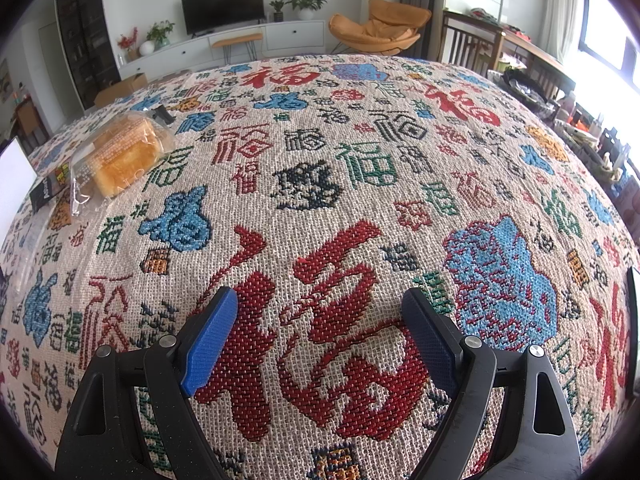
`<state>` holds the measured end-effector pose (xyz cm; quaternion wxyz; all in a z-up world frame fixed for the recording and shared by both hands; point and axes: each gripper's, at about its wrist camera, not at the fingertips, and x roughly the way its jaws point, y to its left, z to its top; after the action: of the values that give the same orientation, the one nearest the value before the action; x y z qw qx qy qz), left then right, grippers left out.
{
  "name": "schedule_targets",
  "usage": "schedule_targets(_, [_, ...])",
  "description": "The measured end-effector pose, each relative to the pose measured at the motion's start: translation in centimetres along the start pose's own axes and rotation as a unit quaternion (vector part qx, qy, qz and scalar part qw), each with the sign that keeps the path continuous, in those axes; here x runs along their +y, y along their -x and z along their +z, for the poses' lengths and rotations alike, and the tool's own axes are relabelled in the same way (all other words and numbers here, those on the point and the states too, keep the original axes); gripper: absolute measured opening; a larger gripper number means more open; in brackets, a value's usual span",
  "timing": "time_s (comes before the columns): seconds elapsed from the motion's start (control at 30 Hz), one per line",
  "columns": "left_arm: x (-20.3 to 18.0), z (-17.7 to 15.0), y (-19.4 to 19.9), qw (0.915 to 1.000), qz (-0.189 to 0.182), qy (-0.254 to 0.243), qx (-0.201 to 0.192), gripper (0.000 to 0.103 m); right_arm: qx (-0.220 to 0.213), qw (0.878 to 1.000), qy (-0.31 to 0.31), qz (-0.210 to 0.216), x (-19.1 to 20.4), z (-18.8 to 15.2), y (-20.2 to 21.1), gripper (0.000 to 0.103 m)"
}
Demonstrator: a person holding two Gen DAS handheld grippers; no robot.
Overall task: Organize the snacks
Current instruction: 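Lift the black chocolate bar off the cloth with the left tool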
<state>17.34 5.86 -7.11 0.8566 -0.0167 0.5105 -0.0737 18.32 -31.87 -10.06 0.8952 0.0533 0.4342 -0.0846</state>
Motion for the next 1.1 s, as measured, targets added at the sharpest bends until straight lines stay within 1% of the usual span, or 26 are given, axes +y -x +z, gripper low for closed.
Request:
schedule_targets(0.03, [-0.1, -0.1, 0.0, 0.9999, -0.003, 0.001, -0.014, 0.042, 0.0, 1.0, 0.0, 0.0, 0.0, 0.0, 0.0, 0.087])
schedule_targets(0.07, [-0.1, -0.2, -0.1, 0.9997, -0.005, 0.002, -0.025, 0.067, 0.0, 1.0, 0.0, 0.0, 0.0, 0.0, 0.0, 0.087])
schedule_targets(0.1, [-0.2, -0.3, -0.3, 0.9995, 0.002, 0.004, -0.033, 0.086, 0.0, 1.0, 0.0, 0.0, 0.0, 0.0, 0.0, 0.087])
schedule_targets(0.13, [-0.3, -0.4, -0.5, 0.9991, 0.015, 0.005, -0.04, 0.088, 0.0, 1.0, 0.0, 0.0, 0.0, 0.0, 0.0, 0.087])
schedule_targets(0.23, [-0.4, -0.4, -1.2, 0.9973, 0.047, -0.013, -0.055, 0.089, 0.0, 1.0, 0.0, 0.0, 0.0, 0.0, 0.0, 0.087])
schedule_targets(0.27, [-0.5, -0.4, -1.3, 0.9968, 0.051, -0.019, -0.059, 0.092, 0.0, 1.0, 0.0, 0.0, 0.0, 0.0, 0.0, 0.087])
schedule_targets(0.33, [-0.4, -0.4, -1.4, 0.9967, 0.051, -0.015, -0.062, 0.094, 0.0, 1.0, 0.0, 0.0, 0.0, 0.0, 0.0, 0.087])
schedule_targets(0.4, [-0.1, -0.2, -1.7, 0.9965, 0.055, -0.01, -0.062, 0.099, 0.0, 1.0, 0.0, 0.0, 0.0, 0.0, 0.0, 0.087])
schedule_targets(0.5, [0.1, -0.1, -2.1, 0.9964, 0.059, -0.006, -0.06, 0.103, 0.0, 1.0, 0.0, 0.001, 0.0, 0.0, 0.0, 0.087])
schedule_targets(1.03, [0.3, -0.1, -2.1, 0.9965, 0.057, -0.003, -0.061, 0.103, 0.002, 1.0, 0.0, 0.003, 0.0, 0.1, -0.2, 0.088])
schedule_targets(1.1, [0.2, -0.1, -2.1, 0.9965, 0.056, -0.003, -0.061, 0.103, 0.006, 1.0, -0.003, -0.009, 0.3, 0.1, -0.1, 0.086])
